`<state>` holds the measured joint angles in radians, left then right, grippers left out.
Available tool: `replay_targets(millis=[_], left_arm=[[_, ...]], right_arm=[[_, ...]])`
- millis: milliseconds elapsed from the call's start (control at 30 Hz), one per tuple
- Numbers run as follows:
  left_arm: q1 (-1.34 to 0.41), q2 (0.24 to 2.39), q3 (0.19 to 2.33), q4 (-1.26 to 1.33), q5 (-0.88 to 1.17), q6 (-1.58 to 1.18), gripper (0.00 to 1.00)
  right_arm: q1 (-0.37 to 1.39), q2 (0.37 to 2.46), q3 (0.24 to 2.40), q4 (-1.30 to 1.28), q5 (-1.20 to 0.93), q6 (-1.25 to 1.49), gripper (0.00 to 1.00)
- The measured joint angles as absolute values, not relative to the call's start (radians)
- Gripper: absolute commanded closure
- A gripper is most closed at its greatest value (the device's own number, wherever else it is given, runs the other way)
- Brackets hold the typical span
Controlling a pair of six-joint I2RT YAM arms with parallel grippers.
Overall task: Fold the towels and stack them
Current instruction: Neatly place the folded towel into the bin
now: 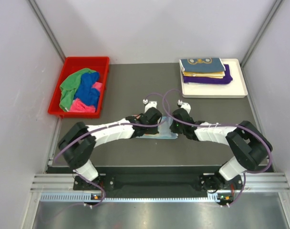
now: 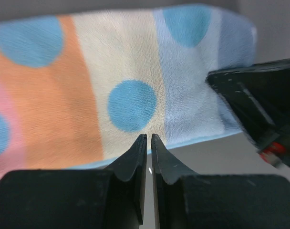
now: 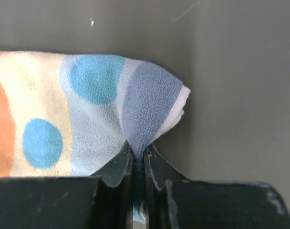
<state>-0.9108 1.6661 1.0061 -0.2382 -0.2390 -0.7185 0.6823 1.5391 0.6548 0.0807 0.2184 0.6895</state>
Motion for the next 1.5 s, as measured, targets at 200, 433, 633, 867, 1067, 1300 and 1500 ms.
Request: replay_targets(millis=[200,433,633,867,1067,1300,1500], left_arm=[[-0.909,1.465,1.087,-0.319,-0.324,-0.694,0.85],[-0.904,1.291,1.144,-0.381,-0.388,-0.629,0.83],[-0.892,1.254,1.143,-0.484,-0.414,-0.576,0.82],[-0.868,1.155,1.109,-0.545,-0.447,-0.532,0.80],[-0.852,1.069,1.097,-0.551,-0.465,-0.493,0.80],[-0.851,1.013,1.058,-0.546,-0.499,-0.461,0.78],[-0.850,0.951,1.009,-0.534,-0.543,-0.438,0.78]], right_arm=[[0.685,1.600,0.832,-0.118,0.335,0.562,1.00],[0.672,1.822,1.227,-0.299,0.528,0.333,1.00],[0.627,2.070,1.622,-0.392,0.666,0.101,1.00],[0.555,2.361,2.110,-0.461,0.743,-0.127,1.00],[0.534,2.505,2.350,-0.437,0.819,-0.340,1.00],[0.525,2.511,2.361,-0.330,0.864,-0.509,1.00],[0.514,2.511,2.386,-0.276,0.840,-0.528,1.00]])
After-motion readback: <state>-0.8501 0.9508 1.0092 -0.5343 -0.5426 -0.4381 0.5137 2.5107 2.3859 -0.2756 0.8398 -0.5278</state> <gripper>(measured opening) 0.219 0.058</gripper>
